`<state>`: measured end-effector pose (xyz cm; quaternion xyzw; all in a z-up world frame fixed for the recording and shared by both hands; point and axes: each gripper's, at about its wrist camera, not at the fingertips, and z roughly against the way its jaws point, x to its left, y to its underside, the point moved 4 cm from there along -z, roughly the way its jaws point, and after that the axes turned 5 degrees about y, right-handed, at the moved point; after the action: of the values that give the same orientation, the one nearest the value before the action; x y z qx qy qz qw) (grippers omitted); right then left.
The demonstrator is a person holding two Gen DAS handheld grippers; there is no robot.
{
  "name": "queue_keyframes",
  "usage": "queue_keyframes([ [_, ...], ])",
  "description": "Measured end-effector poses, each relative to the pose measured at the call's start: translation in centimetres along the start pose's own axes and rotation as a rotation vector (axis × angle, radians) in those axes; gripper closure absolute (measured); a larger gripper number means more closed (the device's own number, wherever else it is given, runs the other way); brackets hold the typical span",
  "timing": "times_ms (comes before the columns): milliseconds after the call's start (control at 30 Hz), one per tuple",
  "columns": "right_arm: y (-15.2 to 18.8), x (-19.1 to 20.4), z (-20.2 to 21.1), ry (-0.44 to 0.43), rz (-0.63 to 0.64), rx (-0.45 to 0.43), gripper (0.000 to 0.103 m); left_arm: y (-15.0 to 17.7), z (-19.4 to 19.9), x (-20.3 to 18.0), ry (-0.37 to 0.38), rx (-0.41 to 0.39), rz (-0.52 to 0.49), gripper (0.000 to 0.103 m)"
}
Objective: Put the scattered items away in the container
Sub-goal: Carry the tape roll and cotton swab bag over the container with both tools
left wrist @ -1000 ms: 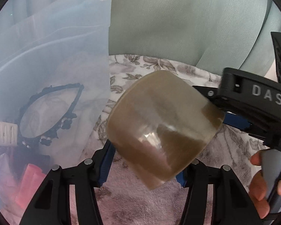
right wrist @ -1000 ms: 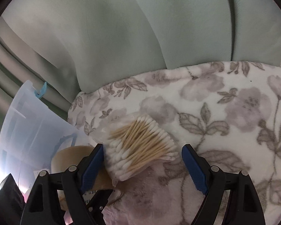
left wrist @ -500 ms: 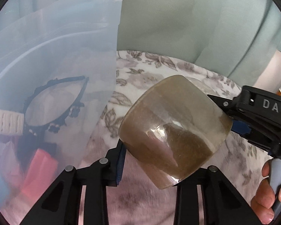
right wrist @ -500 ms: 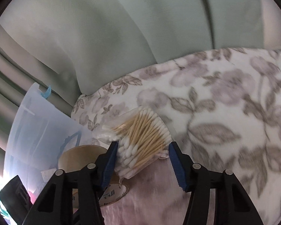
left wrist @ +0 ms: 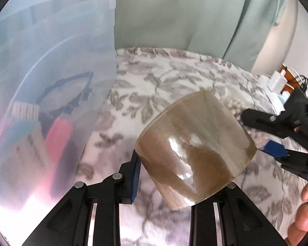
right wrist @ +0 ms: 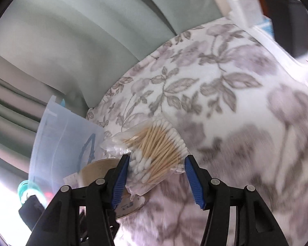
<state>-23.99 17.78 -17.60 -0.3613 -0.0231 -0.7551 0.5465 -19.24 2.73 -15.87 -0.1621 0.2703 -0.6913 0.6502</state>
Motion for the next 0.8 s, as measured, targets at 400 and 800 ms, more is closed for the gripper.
queue_keyframes([
  [400,3.6,2.0,5.5,-0.037,0.032,-0.042,0.045,2.3,4.9,-0.2,0.020,0.010,-0.010,0.091],
  [800,4.3,4.8,11.1,-0.084,0.082,-0.135,0.045,0.3,11.2,0.4,0.050,-0.126,0.035,0.091],
])
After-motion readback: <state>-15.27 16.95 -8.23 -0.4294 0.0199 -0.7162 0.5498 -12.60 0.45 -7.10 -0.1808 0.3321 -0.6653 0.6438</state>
